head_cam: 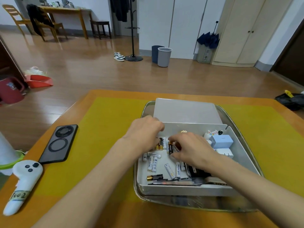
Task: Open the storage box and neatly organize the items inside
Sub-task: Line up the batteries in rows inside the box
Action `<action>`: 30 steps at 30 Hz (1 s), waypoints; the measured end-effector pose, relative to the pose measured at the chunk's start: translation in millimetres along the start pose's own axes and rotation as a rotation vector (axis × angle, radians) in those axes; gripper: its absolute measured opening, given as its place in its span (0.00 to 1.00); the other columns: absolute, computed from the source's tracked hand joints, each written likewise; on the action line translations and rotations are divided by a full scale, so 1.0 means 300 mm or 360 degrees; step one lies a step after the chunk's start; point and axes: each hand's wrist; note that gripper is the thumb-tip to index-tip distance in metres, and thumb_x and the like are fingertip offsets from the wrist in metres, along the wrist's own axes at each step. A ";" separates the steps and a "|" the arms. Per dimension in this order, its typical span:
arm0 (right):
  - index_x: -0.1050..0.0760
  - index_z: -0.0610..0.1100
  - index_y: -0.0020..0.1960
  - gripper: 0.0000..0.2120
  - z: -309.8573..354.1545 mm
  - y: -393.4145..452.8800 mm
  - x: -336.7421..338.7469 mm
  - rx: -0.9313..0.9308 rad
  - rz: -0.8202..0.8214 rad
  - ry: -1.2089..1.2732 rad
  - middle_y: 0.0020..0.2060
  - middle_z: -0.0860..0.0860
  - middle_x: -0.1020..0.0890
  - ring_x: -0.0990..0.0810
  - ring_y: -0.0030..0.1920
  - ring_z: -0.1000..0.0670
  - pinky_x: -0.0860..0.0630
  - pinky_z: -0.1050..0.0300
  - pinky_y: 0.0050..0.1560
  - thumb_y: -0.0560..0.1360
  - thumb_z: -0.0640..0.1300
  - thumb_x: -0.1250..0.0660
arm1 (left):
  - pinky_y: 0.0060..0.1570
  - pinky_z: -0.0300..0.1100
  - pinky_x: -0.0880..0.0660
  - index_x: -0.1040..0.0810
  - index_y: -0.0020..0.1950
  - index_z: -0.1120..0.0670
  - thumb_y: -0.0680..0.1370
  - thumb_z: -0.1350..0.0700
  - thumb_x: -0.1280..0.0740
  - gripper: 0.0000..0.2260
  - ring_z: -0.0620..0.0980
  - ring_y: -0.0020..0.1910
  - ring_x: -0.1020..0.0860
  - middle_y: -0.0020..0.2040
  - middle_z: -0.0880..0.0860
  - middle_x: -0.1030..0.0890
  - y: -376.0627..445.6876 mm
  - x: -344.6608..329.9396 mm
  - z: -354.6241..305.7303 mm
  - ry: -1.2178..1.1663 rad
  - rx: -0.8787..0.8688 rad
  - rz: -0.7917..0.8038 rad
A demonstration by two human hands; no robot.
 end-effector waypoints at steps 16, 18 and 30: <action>0.21 0.47 0.49 0.10 0.024 0.188 -0.087 0.0259 0.0003 -0.0554 0.46 0.47 0.17 0.18 0.47 0.40 0.30 0.52 0.39 0.74 0.53 0.28 | 0.45 0.47 0.24 0.22 0.59 0.47 0.80 0.45 0.37 0.11 0.53 0.54 0.22 0.54 0.49 0.19 -0.170 0.053 0.106 -0.0103 0.0202 -0.0029; 0.22 0.48 0.46 0.08 0.019 0.183 -0.103 0.0325 -0.0028 -0.0630 0.45 0.49 0.17 0.18 0.46 0.41 0.31 0.53 0.36 0.75 0.53 0.30 | 0.44 0.47 0.23 0.22 0.58 0.47 0.79 0.45 0.37 0.11 0.54 0.53 0.22 0.53 0.50 0.18 -0.163 0.053 0.104 -0.0106 0.0213 -0.0026; 0.21 0.51 0.45 0.04 0.020 0.165 -0.115 0.0302 -0.0132 -0.0601 0.44 0.51 0.17 0.18 0.43 0.41 0.34 0.54 0.34 0.75 0.51 0.30 | 0.46 0.47 0.24 0.23 0.61 0.45 0.79 0.45 0.37 0.12 0.52 0.56 0.21 0.56 0.48 0.18 -0.128 0.049 0.096 -0.0145 0.0225 -0.0021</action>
Point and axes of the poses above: each hand's wrist, its own y-axis towards the middle knuckle, its own x-axis out of the back of the hand, z = x × y
